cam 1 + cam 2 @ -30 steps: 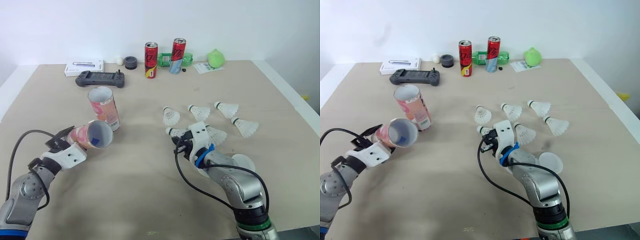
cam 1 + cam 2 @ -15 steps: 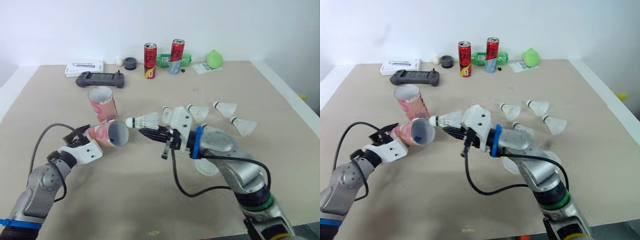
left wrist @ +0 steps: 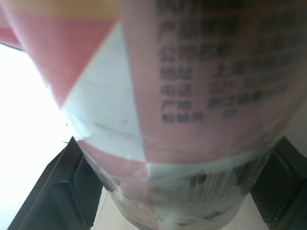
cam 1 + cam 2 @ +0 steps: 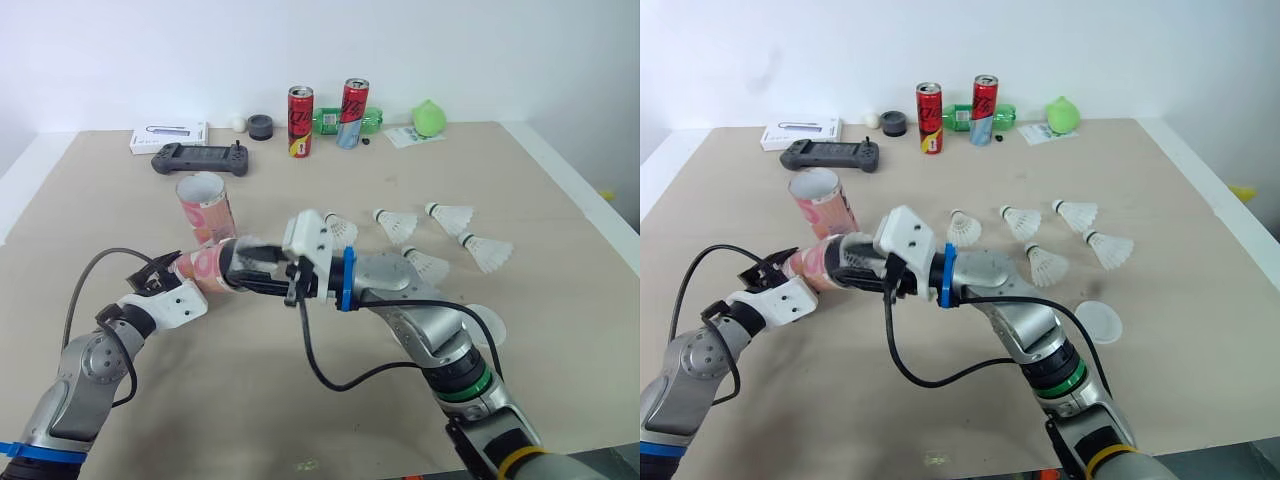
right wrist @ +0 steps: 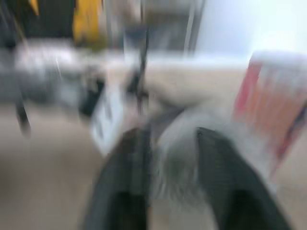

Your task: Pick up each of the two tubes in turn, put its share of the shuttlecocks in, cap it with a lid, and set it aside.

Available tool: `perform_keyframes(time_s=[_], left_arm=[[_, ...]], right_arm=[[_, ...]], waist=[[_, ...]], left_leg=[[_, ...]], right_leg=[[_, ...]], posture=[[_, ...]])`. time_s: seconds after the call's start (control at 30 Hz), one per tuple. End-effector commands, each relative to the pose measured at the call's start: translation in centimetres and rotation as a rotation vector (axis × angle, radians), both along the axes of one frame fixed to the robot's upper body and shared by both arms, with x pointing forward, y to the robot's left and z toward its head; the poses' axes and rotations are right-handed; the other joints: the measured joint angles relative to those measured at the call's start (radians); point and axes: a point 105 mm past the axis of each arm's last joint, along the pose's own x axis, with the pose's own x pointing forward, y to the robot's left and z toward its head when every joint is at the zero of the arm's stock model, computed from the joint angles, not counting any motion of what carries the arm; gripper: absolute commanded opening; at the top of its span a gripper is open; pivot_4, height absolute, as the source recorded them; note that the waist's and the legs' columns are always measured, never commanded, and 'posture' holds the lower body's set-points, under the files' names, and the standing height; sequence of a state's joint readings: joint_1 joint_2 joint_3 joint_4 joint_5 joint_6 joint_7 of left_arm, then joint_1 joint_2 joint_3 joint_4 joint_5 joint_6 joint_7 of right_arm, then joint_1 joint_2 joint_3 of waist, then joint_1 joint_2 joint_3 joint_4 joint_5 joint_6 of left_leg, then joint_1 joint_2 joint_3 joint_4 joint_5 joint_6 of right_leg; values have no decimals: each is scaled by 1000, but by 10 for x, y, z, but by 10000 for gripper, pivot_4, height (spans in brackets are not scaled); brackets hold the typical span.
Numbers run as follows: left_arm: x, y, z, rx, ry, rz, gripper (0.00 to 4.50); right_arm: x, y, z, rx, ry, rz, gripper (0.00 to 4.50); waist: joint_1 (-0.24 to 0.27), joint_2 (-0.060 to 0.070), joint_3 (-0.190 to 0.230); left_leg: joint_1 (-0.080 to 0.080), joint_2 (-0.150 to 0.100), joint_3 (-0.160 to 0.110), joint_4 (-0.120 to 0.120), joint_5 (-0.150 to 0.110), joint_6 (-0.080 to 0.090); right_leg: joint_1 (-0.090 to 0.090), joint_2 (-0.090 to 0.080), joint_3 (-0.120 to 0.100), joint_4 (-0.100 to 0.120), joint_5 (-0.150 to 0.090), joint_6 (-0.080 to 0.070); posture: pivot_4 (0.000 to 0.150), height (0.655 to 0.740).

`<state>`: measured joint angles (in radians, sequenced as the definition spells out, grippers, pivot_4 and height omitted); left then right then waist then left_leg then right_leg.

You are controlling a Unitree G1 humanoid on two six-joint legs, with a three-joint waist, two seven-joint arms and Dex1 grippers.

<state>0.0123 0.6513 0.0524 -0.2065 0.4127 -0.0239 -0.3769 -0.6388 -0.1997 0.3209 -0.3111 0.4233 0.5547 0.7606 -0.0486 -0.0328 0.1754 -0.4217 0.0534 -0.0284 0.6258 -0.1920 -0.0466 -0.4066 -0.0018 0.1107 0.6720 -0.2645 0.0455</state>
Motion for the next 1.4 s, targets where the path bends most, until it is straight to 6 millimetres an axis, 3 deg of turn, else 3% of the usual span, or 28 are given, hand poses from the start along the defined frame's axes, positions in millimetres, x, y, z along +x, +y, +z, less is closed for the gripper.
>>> perform_keyframes(time_s=[0.03, 0.13, 0.17, 0.27, 0.33, 0.47, 0.9, 0.93, 1.0, 1.2, 1.3, 1.37, 1.4], left_arm=[[-1, -1, -3, -7, 8, -5, 37432], [-1, 0, -3, -10, 8, -4, 37432], [-1, 0, -3, -12, 9, -5, 37432], [1, 1, -5, -20, 12, -5, 37432], [1, 1, -6, -24, 15, -9, 37432], [3, 0, -7, -30, 16, -15, 37432], [1, -3, -5, -48, 2, -35, 37432], [1, -3, -5, -49, 2, -33, 37432], [0, -3, -6, -50, 0, -31, 37432], [1, -2, -6, -50, -1, -27, 37432], [1, -3, -6, -51, 0, -32, 37432], [1, -4, -7, -51, 4, -33, 37432], [2, -4, -8, -52, 6, -32, 37432]], right_arm=[[-6, -23, 10, 60, 49, -9, 33090], [-2, -39, -1, 49, 98, -73, 43635], [6, -48, -7, 42, 113, -146, 43635], [44, -77, -50, -93, 160, -477, 43635], [60, -83, -62, -111, 173, -596, 43635], [91, -92, -71, -90, 194, -792, 43635], [152, -85, -72, 35, 336, -998, 43635], [153, -84, -73, 42, 345, -999, 38469], [155, -84, -75, 45, 351, -1002, 32575], [156, -88, -74, 53, 334, -1009, 2863], [150, -90, -65, 44, 269, -971, 1358], [138, -85, -48, 93, 231, -872, 1358], [122, -78, -32, 98, 156, -736, 1358]], waist=[[1, -1, 0], [1, -1, -1], [1, 0, 0], [1, 0, 0], [1, 1, 0], [0, 1, 0], [-1, 1, 0], [-1, 1, 0], [-1, 1, 0], [-1, 1, 0], [-1, 2, 0], [0, 2, 0], [0, 2, 1]], left_leg=[[0, 0, 0, 0, 0, 0], [0, -1, 0, 0, 0, 0], [0, -1, 0, 0, 0, 0], [1, -1, 0, 0, 1, 0], [1, -1, 0, 0, 2, 0], [2, -1, 1, -1, 6, -1], [2, -1, 1, -4, 10, -3], [1, -1, 1, -5, 10, -3], [1, -1, 1, -6, 10, -3], [1, -1, 0, -6, 10, -3], [1, -1, 0, -6, 10, -3], [1, -2, 0, -6, 10, -3], [1, -2, 0, -6, 10, -3]], right_leg=[[1, 0, 0, 0, 0, 0], [1, -1, 0, 0, 0, 0], [1, -1, 0, 0, 0, 0], [0, -1, 0, 1, -1, 2], [0, -1, 0, 1, -1, 2], [-1, 0, 0, 1, 0, 5], [-1, -1, 0, 1, 2, 5], [-1, -1, 1, 1, 2, 5], [-1, -1, 1, 1, 2, 4], [-2, -1, 1, 1, 2, 5], [-2, -1, 1, 1, 2, 5], [-2, -1, 1, 1, 2, 5], [-2, -1, 1, 1, 2, 5]], posture=[[1500, 7400], [1500, 7400], [1500, 7400], [1500, 7400], [1500, 7400], [1500, 7400], [1500, 7400], [1500, 7400], [1500, 7400], [1500, 7400], [1500, 7400], [1500, 7400], [1500, 7400]])
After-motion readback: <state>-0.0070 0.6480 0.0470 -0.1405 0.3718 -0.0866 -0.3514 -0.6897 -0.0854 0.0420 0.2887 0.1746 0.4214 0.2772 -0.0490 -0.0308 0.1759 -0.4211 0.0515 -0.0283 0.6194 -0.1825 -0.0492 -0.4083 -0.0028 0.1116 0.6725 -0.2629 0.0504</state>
